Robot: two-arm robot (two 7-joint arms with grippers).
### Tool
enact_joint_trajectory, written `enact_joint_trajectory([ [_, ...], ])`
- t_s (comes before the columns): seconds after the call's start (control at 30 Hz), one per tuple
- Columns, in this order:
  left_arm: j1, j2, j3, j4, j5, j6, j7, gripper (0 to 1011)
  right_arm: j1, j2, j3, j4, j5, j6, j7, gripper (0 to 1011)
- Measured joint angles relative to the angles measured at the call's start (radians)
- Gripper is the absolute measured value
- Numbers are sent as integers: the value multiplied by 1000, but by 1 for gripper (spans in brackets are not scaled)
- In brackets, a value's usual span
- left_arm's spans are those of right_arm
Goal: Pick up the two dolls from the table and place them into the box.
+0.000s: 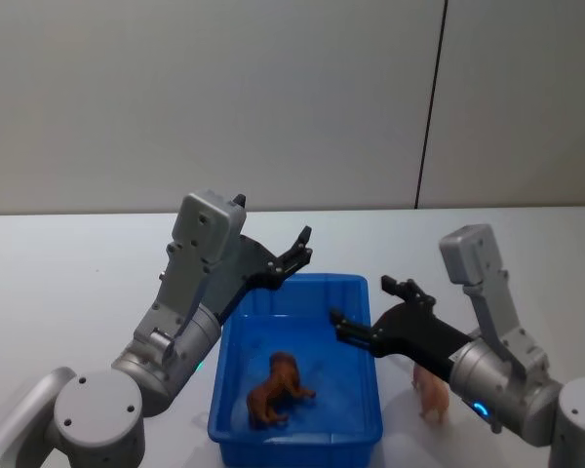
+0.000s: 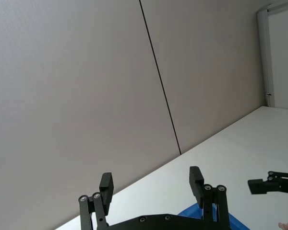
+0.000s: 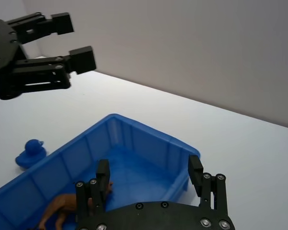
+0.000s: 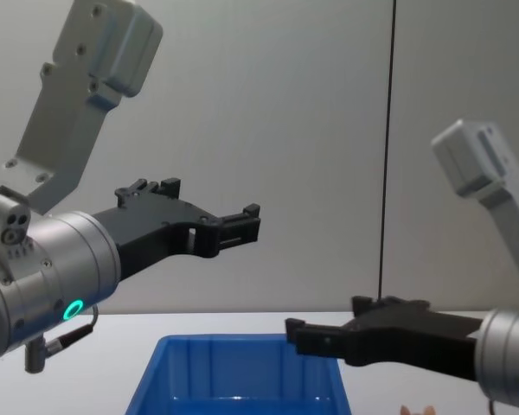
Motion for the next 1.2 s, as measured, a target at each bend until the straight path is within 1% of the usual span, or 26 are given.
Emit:
enact_joint_trajectory([
  [0.2, 0, 0, 0, 0, 0, 0, 0, 1001, -34, 19, 8, -45, 5, 9, -77, 1001],
  [0.37, 0, 0, 0, 0, 0, 0, 0, 1001, -71, 35, 14, -95, 8, 27, -150, 1001],
  [0.53, 0, 0, 0, 0, 0, 0, 0, 1001, -111, 52, 20, -147, 14, 59, -227, 1001],
  [0.73, 0, 0, 0, 0, 0, 0, 0, 1001, -149, 63, 22, -190, 22, 101, -295, 1001],
  [0.83, 0, 0, 0, 0, 0, 0, 0, 1001, -166, 64, 21, -204, 27, 120, -326, 1001],
  [0.87, 0, 0, 0, 0, 0, 0, 0, 1001, -166, 64, 21, -204, 27, 120, -326, 1001],
  [0.97, 0, 0, 0, 0, 0, 0, 0, 1001, -180, 61, 16, -215, 30, 135, -352, 1001],
  [1.03, 0, 0, 0, 0, 0, 0, 0, 1001, -192, 53, 10, -221, 33, 146, -379, 1001],
  [1.1, 0, 0, 0, 0, 0, 0, 0, 1001, -195, 51, 8, -222, 34, 149, -385, 1001],
  [1.2, 0, 0, 0, 0, 0, 0, 0, 1001, -206, 35, -3, -223, 37, 160, -415, 1001],
])
